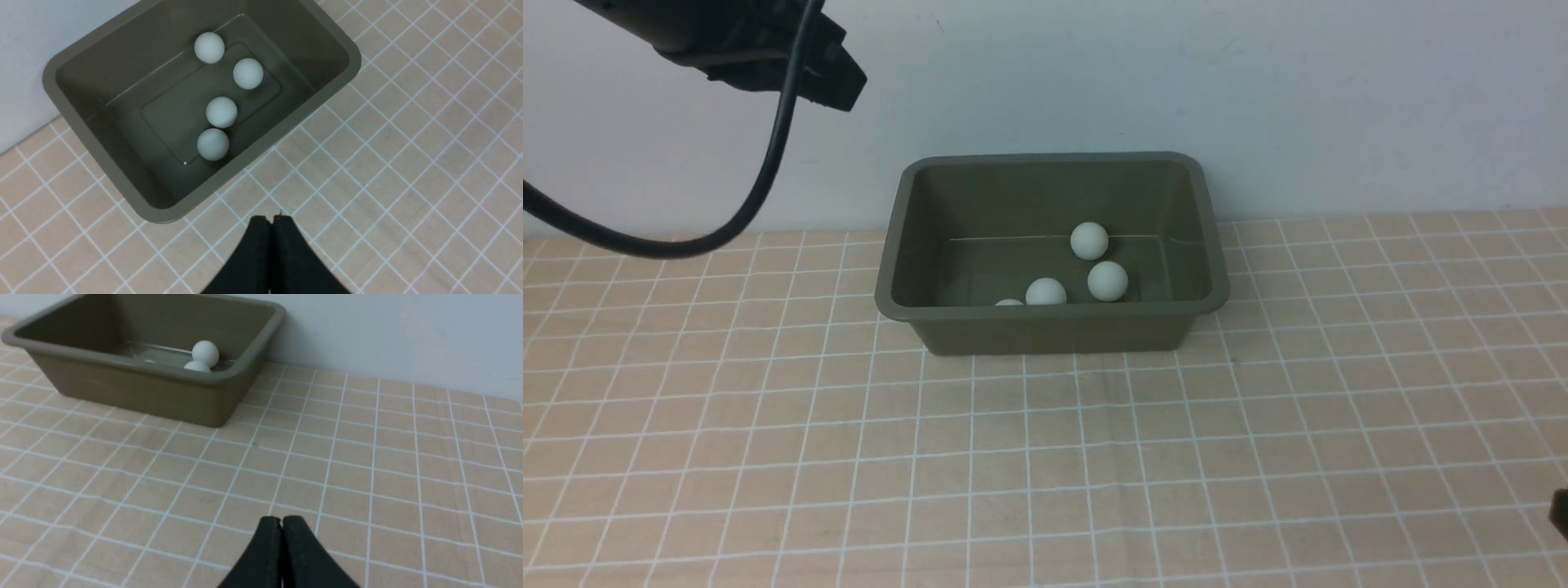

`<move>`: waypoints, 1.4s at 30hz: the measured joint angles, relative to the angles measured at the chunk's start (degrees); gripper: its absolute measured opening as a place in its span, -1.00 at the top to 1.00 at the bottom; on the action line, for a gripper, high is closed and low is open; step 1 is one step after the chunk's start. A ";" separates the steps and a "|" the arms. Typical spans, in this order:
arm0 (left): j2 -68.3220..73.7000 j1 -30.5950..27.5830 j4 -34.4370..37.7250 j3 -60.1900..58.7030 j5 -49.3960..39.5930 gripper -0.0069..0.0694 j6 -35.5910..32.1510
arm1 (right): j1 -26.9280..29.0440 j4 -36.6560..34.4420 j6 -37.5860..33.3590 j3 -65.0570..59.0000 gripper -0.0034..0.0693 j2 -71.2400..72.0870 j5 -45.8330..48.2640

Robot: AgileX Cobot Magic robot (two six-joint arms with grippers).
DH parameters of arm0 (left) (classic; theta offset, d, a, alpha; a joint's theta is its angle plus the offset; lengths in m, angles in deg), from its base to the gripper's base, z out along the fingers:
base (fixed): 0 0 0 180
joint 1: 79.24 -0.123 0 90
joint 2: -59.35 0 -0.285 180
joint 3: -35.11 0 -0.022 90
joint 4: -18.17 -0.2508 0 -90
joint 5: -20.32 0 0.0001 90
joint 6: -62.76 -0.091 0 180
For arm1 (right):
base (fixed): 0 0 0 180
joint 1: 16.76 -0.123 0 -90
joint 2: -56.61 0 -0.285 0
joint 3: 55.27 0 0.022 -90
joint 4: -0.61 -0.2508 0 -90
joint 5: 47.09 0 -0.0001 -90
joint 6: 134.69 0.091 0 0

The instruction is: Put the table tennis balls into the box on the light coffee tablecloth.

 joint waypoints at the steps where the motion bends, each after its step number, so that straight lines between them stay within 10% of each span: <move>1: 0.00 0.00 0.10 0.00 0.00 1.00 -0.01 | 0.00 0.00 0.00 0.00 0.95 0.00 0.00; 29: 0.10 0.00 10.96 0.00 4.10 1.00 -5.17 | 0.00 0.00 0.16 0.00 0.95 0.00 1.71; 42: -19.70 -2.53 -0.54 -19.95 13.71 1.00 4.85 | 0.00 0.00 0.16 0.00 0.95 0.00 1.73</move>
